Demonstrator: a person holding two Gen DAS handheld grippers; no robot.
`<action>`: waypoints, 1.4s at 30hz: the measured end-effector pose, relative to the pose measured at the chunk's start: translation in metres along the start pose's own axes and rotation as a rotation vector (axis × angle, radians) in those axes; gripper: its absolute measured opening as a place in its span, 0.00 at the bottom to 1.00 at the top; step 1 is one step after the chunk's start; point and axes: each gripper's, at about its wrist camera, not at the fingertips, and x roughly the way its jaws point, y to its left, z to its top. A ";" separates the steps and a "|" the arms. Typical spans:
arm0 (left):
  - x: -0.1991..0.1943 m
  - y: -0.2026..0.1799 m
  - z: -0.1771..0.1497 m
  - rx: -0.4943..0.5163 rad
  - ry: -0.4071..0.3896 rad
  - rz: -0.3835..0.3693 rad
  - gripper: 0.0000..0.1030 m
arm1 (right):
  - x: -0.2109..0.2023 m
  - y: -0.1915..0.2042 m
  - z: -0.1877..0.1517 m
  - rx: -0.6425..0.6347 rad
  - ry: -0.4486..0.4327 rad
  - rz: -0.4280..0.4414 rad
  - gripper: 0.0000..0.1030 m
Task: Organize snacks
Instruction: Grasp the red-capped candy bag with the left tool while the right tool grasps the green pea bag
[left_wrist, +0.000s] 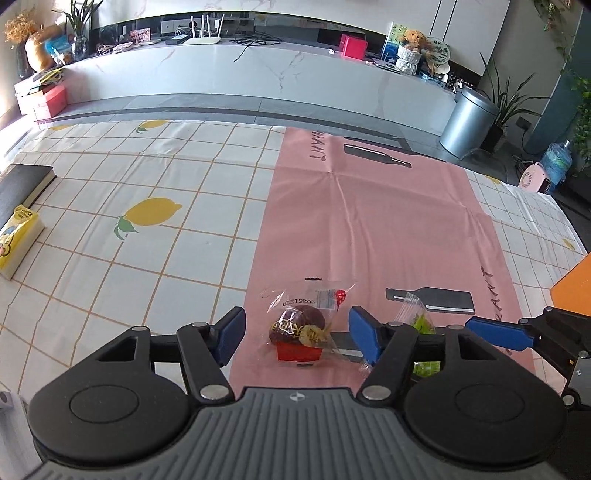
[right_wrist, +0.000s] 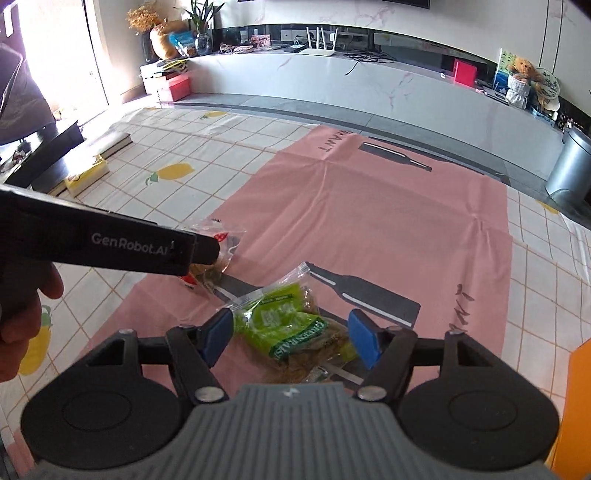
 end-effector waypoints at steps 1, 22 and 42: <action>0.002 0.000 -0.001 0.002 0.006 0.007 0.71 | 0.002 0.001 0.000 -0.009 0.007 -0.001 0.68; 0.016 0.003 -0.007 0.007 0.000 -0.019 0.48 | 0.014 0.003 -0.009 0.130 0.048 -0.073 0.49; -0.018 -0.038 -0.030 0.007 0.075 -0.113 0.43 | -0.051 -0.024 -0.050 0.279 0.065 -0.117 0.42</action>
